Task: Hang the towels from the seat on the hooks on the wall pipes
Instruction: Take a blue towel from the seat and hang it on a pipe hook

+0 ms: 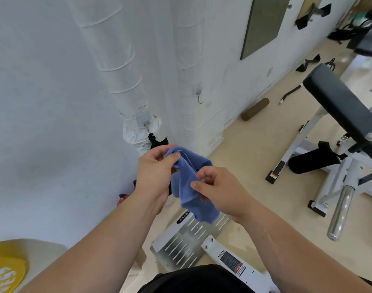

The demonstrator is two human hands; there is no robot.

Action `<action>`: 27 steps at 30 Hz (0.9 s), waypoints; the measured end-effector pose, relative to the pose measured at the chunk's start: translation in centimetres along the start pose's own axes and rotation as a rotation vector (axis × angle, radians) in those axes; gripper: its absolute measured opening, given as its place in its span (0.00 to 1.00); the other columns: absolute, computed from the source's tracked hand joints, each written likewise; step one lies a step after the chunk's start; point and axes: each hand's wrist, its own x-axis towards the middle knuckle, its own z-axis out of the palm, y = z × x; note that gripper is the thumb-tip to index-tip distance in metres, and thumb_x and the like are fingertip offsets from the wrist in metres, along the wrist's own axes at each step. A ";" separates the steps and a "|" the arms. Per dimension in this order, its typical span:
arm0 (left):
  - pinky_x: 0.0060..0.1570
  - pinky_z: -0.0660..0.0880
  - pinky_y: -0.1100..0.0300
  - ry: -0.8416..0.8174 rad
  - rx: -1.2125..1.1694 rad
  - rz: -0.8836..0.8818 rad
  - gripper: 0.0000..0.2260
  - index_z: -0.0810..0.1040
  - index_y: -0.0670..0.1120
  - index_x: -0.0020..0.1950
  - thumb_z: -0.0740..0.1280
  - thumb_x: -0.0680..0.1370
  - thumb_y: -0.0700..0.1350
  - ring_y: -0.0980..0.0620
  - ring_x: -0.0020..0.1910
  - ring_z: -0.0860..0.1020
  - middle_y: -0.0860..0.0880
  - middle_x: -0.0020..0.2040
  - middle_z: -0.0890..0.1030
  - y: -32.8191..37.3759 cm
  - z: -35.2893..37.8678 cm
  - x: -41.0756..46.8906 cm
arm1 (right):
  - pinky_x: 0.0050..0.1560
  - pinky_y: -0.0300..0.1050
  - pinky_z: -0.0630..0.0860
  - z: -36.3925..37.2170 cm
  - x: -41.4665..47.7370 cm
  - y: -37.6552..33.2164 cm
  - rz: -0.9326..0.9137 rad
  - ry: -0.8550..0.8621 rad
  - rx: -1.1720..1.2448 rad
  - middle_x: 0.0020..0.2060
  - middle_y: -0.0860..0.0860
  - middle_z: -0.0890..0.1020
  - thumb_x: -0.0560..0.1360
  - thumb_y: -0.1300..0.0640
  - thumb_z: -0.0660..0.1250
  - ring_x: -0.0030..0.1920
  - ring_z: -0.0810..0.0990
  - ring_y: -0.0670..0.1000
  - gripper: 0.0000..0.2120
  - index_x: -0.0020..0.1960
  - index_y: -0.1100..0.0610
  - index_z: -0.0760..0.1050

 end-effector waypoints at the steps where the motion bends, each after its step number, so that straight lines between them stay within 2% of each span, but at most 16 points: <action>1: 0.47 0.83 0.54 -0.016 -0.005 -0.008 0.11 0.85 0.46 0.54 0.71 0.76 0.34 0.49 0.42 0.84 0.46 0.42 0.86 -0.1 0.0 0.0 | 0.38 0.49 0.78 -0.2 -0.1 -0.1 -0.005 0.035 0.123 0.32 0.59 0.79 0.77 0.63 0.69 0.34 0.77 0.50 0.01 0.48 0.60 0.77; 3: 0.43 0.81 0.58 -0.021 0.001 -0.020 0.13 0.82 0.47 0.56 0.73 0.76 0.34 0.52 0.40 0.84 0.47 0.41 0.86 -0.2 -0.1 -0.3 | 0.34 0.43 0.75 -0.4 -0.3 -0.4 -0.006 0.137 0.318 0.31 0.58 0.77 0.76 0.69 0.66 0.33 0.76 0.51 0.09 0.53 0.57 0.74; 4: 0.41 0.80 0.59 -0.014 0.008 -0.018 0.11 0.82 0.47 0.54 0.73 0.75 0.34 0.53 0.38 0.84 0.47 0.39 0.86 -0.2 -0.1 -0.5 | 0.34 0.43 0.74 -0.5 -0.3 -0.5 -0.018 0.174 0.371 0.31 0.58 0.77 0.76 0.70 0.65 0.33 0.75 0.52 0.11 0.54 0.57 0.74; 6: 0.40 0.77 0.59 -0.009 0.027 -0.022 0.07 0.83 0.43 0.48 0.74 0.74 0.33 0.51 0.36 0.82 0.46 0.36 0.84 -0.5 0.1 -1.1 | 0.35 0.42 0.75 -0.5 -0.2 -0.6 -0.060 0.211 0.391 0.33 0.57 0.81 0.77 0.70 0.65 0.34 0.78 0.50 0.09 0.51 0.58 0.77; 8: 0.40 0.78 0.57 -0.031 0.003 -0.050 0.04 0.84 0.40 0.46 0.74 0.74 0.33 0.48 0.38 0.82 0.42 0.38 0.85 -0.7 0.4 -1.8 | 0.40 0.41 0.79 -0.4 -0.4 -1.0 -0.078 0.164 0.379 0.38 0.53 0.86 0.76 0.70 0.66 0.38 0.84 0.48 0.10 0.51 0.58 0.81; 11: 0.37 0.80 0.59 -0.074 -0.128 -0.110 0.04 0.84 0.37 0.50 0.72 0.76 0.34 0.47 0.38 0.84 0.39 0.43 0.86 -0.4 0.9 -2.9 | 0.51 0.41 0.81 -0.1 -0.7 -1.0 -0.110 0.042 0.422 0.44 0.53 0.88 0.74 0.77 0.61 0.48 0.87 0.50 0.21 0.54 0.55 0.82; 12: 0.34 0.79 0.61 -0.090 -0.129 -0.106 0.04 0.84 0.37 0.51 0.71 0.77 0.35 0.49 0.36 0.84 0.39 0.42 0.86 -0.2 0.9 -3.1 | 0.51 0.39 0.81 -0.1 -0.7 -0.8 -0.120 0.044 0.403 0.44 0.53 0.88 0.73 0.77 0.61 0.48 0.87 0.50 0.21 0.54 0.56 0.82; 14: 0.25 0.75 0.65 -0.138 -0.058 -0.087 0.06 0.84 0.37 0.52 0.68 0.80 0.35 0.54 0.26 0.80 0.44 0.37 0.85 0.2 0.9 -3.8 | 0.45 0.35 0.79 -0.3 -0.5 -0.7 -0.112 0.112 0.346 0.41 0.54 0.88 0.74 0.74 0.66 0.44 0.87 0.48 0.15 0.53 0.58 0.82; 16: 0.21 0.71 0.69 -0.175 -0.018 -0.082 0.08 0.83 0.37 0.54 0.65 0.81 0.35 0.58 0.21 0.76 0.49 0.32 0.83 0.3 1.2 -4.4 | 0.41 0.35 0.77 -0.5 -0.3 -0.5 -0.124 0.183 0.289 0.38 0.54 0.87 0.75 0.69 0.70 0.39 0.85 0.46 0.09 0.49 0.58 0.84; 21: 0.21 0.67 0.73 -0.202 0.006 -0.057 0.10 0.83 0.36 0.55 0.63 0.83 0.36 0.61 0.19 0.74 0.55 0.26 0.79 -0.2 1.6 -4.8 | 0.41 0.42 0.79 -0.8 0.5 0.2 -0.264 0.326 0.022 0.37 0.53 0.83 0.72 0.61 0.77 0.37 0.81 0.49 0.04 0.41 0.53 0.85; 24: 0.24 0.69 0.73 -0.220 0.036 -0.008 0.08 0.84 0.36 0.55 0.65 0.81 0.35 0.61 0.21 0.76 0.54 0.29 0.81 0.0 1.8 -4.9 | 0.39 0.35 0.73 -1.1 0.7 0.5 -0.296 0.383 -0.029 0.38 0.52 0.80 0.70 0.61 0.77 0.35 0.76 0.44 0.07 0.37 0.52 0.82; 27: 0.38 0.77 0.68 -0.192 0.156 0.101 0.06 0.86 0.42 0.50 0.71 0.77 0.34 0.58 0.36 0.84 0.48 0.39 0.87 0.1 1.9 -4.6 | 0.42 0.30 0.70 -1.3 0.9 0.5 -0.328 0.403 -0.064 0.42 0.49 0.79 0.70 0.61 0.77 0.42 0.77 0.42 0.10 0.37 0.49 0.80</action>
